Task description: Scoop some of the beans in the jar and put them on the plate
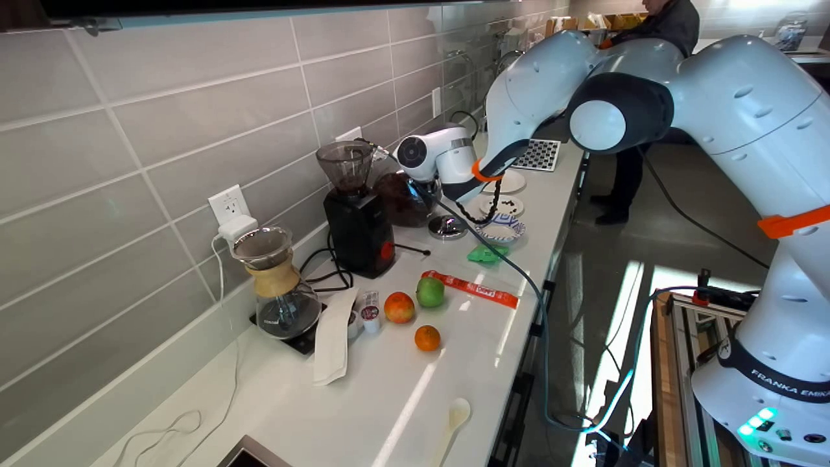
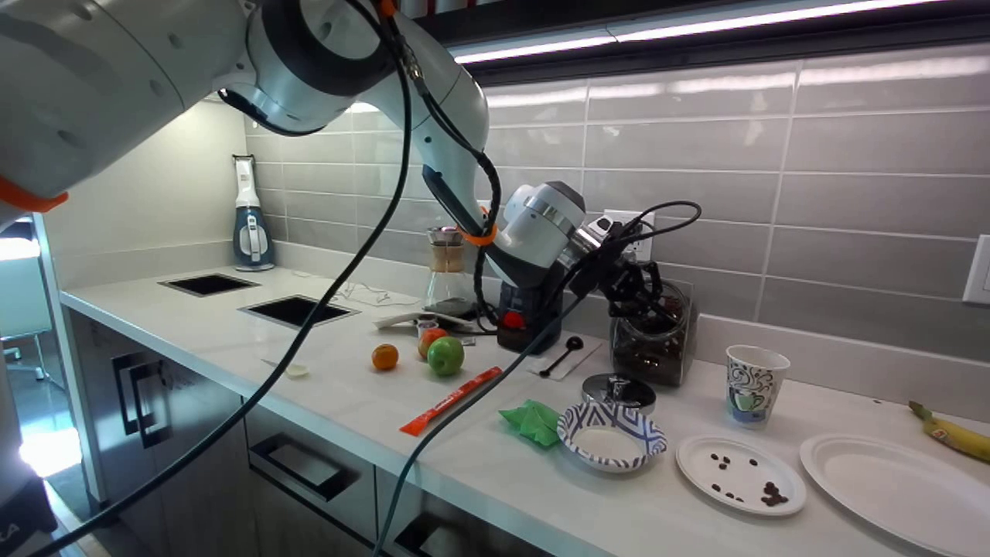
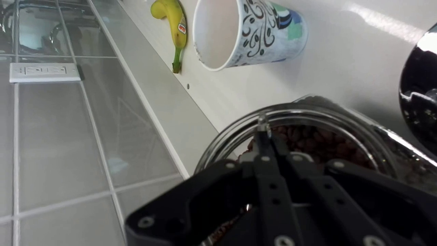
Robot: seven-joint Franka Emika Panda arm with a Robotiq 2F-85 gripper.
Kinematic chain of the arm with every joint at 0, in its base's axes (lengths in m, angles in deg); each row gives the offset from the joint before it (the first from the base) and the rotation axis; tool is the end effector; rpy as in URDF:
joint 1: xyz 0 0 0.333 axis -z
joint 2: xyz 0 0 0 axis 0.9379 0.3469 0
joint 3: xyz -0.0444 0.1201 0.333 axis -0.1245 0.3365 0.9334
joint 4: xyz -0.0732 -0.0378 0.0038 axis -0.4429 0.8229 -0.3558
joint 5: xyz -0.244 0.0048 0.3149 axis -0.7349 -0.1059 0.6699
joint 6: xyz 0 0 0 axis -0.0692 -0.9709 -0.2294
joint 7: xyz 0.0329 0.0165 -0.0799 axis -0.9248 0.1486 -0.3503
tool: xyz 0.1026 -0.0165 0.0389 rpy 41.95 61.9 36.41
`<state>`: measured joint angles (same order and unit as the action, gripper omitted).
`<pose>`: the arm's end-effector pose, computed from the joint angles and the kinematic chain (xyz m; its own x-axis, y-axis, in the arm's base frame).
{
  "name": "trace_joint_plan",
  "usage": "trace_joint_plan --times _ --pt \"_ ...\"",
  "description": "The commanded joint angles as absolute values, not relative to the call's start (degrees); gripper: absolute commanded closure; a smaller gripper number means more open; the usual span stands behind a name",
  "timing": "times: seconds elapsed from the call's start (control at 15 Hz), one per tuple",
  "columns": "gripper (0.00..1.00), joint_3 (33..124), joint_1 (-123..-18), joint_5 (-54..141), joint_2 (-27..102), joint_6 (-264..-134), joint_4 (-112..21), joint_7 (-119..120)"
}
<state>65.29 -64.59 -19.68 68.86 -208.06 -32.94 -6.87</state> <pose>0.7557 -0.2394 0.2708 0.9217 0.3805 -0.0760 0.2638 -0.4708 0.8419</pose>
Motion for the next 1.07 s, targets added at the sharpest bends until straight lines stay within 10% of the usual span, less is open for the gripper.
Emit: trace_joint_plan --times 0.0,1.0 --pt "0.99 64.47 -65.6 -23.33 70.5 -207.23 -32.8 -13.68" --pt "0.99 67.73 -68.75 -42.57 66.53 -197.19 -42.7 -35.81"
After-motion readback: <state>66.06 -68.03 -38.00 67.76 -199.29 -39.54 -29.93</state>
